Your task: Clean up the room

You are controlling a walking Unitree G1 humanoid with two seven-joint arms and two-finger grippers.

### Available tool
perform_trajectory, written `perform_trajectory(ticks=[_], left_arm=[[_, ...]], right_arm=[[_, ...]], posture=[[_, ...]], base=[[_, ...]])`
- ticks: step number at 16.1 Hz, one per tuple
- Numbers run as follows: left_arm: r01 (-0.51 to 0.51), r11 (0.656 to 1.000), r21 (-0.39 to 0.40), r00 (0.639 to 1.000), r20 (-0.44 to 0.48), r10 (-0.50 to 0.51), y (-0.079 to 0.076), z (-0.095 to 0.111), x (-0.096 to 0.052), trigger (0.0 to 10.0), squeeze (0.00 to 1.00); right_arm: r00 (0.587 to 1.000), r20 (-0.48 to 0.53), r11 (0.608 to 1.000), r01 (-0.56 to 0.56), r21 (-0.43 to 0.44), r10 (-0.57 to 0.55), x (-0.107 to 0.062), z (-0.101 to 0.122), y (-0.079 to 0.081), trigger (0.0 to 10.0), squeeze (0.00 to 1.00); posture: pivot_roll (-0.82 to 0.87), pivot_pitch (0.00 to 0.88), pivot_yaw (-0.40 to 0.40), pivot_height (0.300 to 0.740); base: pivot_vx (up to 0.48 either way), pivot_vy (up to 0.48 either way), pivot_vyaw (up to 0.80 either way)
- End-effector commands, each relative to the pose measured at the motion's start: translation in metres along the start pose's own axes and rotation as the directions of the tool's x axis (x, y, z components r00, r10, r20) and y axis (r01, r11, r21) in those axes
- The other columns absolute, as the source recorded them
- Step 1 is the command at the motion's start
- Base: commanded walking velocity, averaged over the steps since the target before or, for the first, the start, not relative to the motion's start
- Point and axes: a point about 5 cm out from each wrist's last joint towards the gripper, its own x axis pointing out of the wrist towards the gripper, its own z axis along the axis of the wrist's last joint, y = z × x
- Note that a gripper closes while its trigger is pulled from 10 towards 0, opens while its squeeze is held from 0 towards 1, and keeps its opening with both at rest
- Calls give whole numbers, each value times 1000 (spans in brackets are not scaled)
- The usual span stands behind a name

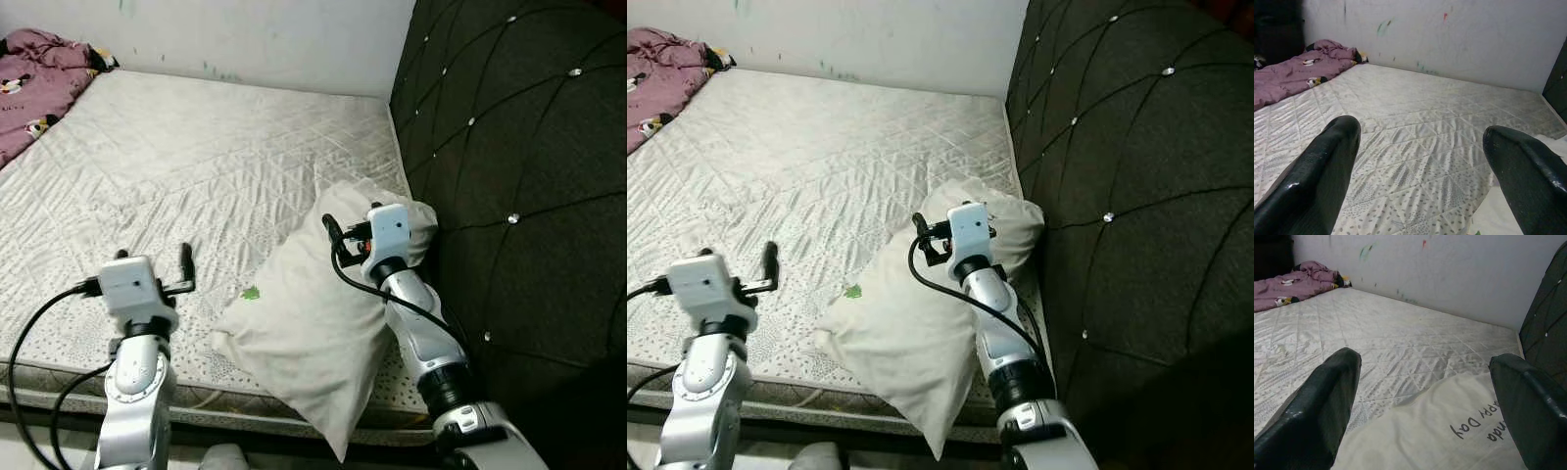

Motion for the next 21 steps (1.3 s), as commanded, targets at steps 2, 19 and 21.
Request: perform_trajectory(ticks=[2, 19, 21], left_arm=[[25, 1000, -5, 1000, -11, -25, -4, 1, -2, 10000, 0], [49, 999, -22, 998, 51, -48, -3, 13, 2, 10000, 0], [49, 999, -22, 998, 51, -48, -3, 13, 2, 10000, 0]], right_arm=[[1000, 4, 1000, 29, -9, -29, -7, 3, -5, 10000, 0], [993, -21, 992, 116, -52, -117, -17, 6, -14, 10000, 0], [993, -21, 992, 116, -52, -117, -17, 6, -14, 10000, 0]], posture=[[124, 55, -32, 740], [105, 96, -22, 740], [105, 96, -22, 740]], base=[[0, 0, 0], [0, 0, -224], [0, 0, 0]])
